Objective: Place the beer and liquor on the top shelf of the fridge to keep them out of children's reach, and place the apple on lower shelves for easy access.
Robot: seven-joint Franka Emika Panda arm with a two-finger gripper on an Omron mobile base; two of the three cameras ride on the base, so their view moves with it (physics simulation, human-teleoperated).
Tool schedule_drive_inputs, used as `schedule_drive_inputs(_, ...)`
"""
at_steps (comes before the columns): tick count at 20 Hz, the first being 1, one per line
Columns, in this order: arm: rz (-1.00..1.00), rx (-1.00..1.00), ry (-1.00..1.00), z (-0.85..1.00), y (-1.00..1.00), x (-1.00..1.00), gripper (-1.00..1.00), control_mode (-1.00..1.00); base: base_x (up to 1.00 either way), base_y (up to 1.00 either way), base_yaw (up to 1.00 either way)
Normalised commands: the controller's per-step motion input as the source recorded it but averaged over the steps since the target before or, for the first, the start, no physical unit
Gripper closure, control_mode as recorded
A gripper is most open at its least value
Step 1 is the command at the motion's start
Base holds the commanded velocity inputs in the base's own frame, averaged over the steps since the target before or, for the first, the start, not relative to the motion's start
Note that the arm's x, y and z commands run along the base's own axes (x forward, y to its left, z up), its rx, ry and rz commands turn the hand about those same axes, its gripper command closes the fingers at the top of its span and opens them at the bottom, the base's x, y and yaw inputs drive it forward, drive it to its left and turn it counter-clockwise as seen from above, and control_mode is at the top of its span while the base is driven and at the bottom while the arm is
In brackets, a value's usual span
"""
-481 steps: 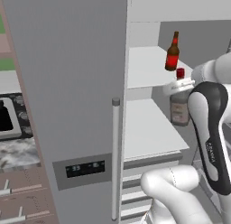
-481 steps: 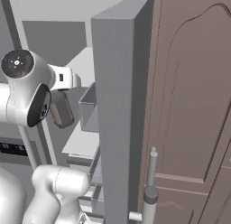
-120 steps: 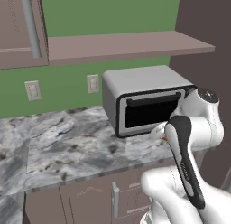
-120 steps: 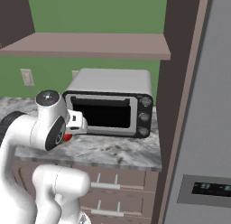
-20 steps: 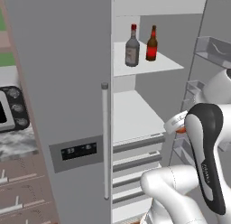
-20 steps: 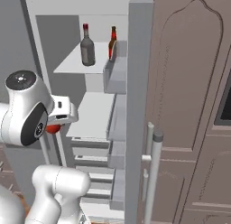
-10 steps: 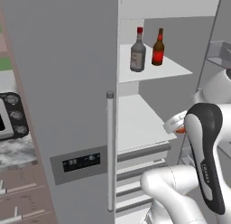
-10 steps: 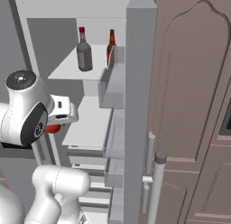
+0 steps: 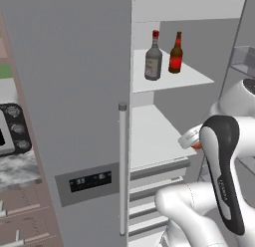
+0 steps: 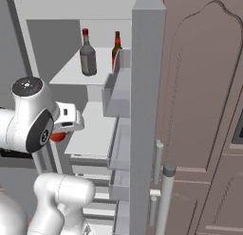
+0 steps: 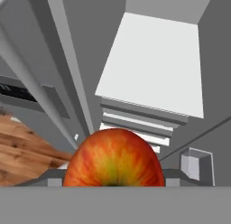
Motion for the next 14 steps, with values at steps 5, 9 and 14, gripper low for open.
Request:
schedule_drive_inputs(5, 0.00, 0.00, 0.00, -0.52, 0.00, 0.31, 1.00, -1.00, 0.00, 0.00, 0.00)
schedule_drive_inputs(9, 0.00, 0.00, 0.00, -0.52, 0.00, 0.39, 1.00, -1.00, 0.00, 0.00, 0.00)
schedule_drive_inputs(14, 0.00, 0.00, 0.00, -0.41, 0.00, 0.44, 1.00, -1.00, 0.00, 0.00, 0.00)
